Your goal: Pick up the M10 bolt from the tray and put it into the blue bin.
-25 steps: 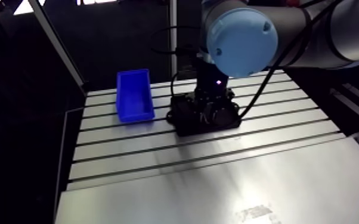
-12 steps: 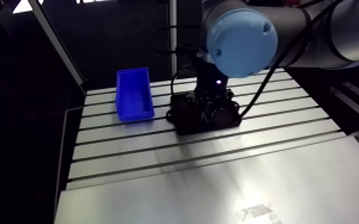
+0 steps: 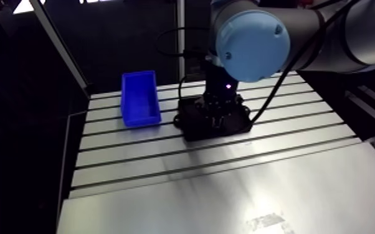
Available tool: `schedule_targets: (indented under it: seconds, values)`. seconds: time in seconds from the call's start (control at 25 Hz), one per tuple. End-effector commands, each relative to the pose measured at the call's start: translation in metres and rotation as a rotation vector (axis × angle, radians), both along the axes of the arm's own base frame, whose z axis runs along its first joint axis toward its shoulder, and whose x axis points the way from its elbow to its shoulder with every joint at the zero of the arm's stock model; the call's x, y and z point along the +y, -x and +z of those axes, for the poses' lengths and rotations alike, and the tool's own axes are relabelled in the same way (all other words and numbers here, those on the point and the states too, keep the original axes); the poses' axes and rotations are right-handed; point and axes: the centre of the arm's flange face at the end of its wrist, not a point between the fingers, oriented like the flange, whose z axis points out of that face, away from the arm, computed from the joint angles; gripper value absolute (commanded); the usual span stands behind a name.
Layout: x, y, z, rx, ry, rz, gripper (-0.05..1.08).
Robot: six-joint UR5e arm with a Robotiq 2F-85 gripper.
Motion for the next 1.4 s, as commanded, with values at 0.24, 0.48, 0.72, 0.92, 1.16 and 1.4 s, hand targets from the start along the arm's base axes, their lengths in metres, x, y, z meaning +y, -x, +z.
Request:
schedule_targets:
  seconds: [0.24, 0.48, 0.72, 0.92, 1.16, 1.4]
  values:
    - [0.004, -0.001, -0.001, -0.002, 0.003, -0.006, 0.81]
    - [0.009, 0.006, 0.005, 0.042, -0.005, -0.014, 0.89]
    - [0.01, 0.013, 0.016, 0.07, -0.012, -0.017, 0.93]
    - [0.011, 0.015, 0.028, 0.096, -0.016, -0.022, 0.97]
    - [0.009, 0.017, 0.056, 0.137, -0.024, -0.013, 1.04]
    - [0.002, 0.022, 0.1, 0.132, -0.017, 0.086, 1.05]
